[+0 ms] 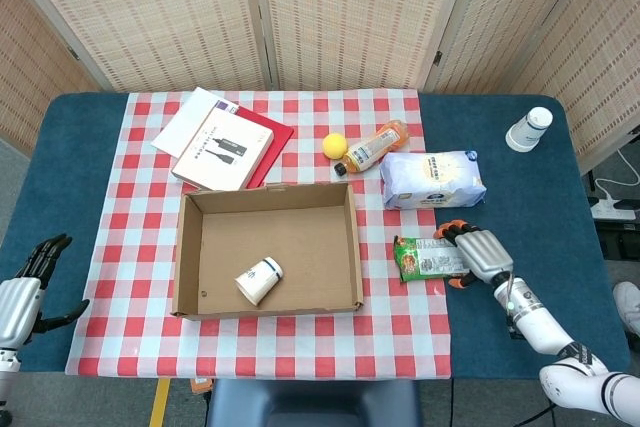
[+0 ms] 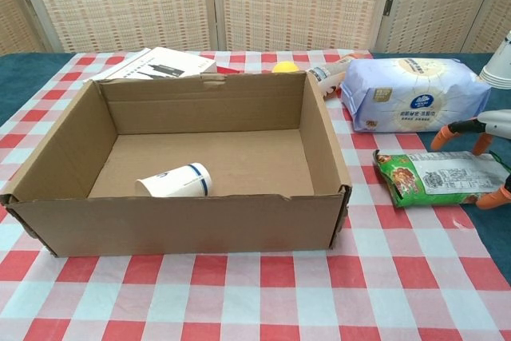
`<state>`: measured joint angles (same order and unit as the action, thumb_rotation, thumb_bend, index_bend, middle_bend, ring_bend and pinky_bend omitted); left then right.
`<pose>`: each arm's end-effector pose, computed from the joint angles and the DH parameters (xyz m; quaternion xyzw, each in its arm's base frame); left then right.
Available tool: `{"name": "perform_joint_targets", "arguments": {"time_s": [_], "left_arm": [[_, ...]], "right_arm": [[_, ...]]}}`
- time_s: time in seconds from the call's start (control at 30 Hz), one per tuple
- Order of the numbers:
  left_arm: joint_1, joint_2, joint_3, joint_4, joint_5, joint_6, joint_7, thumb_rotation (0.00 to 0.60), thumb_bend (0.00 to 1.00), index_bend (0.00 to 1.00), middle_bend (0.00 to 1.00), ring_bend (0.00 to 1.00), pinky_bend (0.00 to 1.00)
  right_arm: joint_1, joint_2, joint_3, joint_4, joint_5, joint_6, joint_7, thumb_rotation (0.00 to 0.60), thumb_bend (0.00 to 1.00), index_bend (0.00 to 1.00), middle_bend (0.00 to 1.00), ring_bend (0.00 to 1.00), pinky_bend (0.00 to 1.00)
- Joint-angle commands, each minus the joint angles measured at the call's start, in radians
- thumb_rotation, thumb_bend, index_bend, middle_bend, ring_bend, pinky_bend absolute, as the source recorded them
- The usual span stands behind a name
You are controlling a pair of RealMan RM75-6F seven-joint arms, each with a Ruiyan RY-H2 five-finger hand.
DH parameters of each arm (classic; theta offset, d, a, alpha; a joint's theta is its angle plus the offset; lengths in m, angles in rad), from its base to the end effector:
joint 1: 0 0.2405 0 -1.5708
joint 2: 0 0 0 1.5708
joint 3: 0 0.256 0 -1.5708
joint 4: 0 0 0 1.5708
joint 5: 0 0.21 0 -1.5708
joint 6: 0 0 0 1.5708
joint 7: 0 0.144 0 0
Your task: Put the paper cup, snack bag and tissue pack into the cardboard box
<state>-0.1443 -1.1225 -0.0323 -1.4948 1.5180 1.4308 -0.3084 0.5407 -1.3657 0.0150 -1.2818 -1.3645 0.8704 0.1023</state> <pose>-0.3252 0.1985 0.1603 -0.5781 -0.4457 -0.4400 0.5230 -0.2971 -0.3090 0.0384 0.7326 -0.4521 0.2728 0.4296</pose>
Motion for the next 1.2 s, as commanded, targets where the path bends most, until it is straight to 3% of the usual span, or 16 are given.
{"name": "perform_joint_targets", "arguments": {"time_s": [0.03, 0.53, 0.73, 0.97, 1.2], "left_arm": [[0.0, 0.0, 0.0, -0.001, -0.001, -0.001, 0.0, 0.6, 0.23, 0.06, 0.01, 0.0, 0.23], [0.002, 0.001, -0.003, -0.001, -0.005, 0.001, -0.003, 0.6, 0.23, 0.06, 0.01, 0.0, 0.23], [0.002, 0.0, -0.003, 0.001, -0.006, 0.0, -0.005, 0.6, 0.23, 0.06, 0.01, 0.0, 0.23], [0.002, 0.001, -0.002, 0.001, -0.004, 0.0, -0.006, 0.6, 0.23, 0.06, 0.01, 0.0, 0.23], [0.003, 0.004, -0.002, -0.001, -0.002, 0.004, -0.009, 0.6, 0.23, 0.06, 0.01, 0.0, 0.23]], "right_arm": [[0.002, -0.004, 0.002, 0.006, 0.003, -0.008, 0.002, 0.6, 0.0, 0.25, 0.17, 0.11, 0.29], [0.001, -0.051, 0.009, 0.055, 0.021, -0.024, -0.022, 0.6, 0.0, 0.44, 0.27, 0.24, 0.4], [-0.007, -0.079, 0.021, 0.082, 0.031, -0.003, -0.038, 0.6, 0.02, 0.54, 0.35, 0.35, 0.51], [-0.02, -0.08, 0.035, 0.072, 0.025, 0.049, -0.064, 0.6, 0.14, 0.73, 0.48, 0.48, 0.67], [-0.033, -0.073, 0.04, 0.052, 0.01, 0.092, -0.079, 0.6, 0.27, 0.81, 0.54, 0.54, 0.74]]}}
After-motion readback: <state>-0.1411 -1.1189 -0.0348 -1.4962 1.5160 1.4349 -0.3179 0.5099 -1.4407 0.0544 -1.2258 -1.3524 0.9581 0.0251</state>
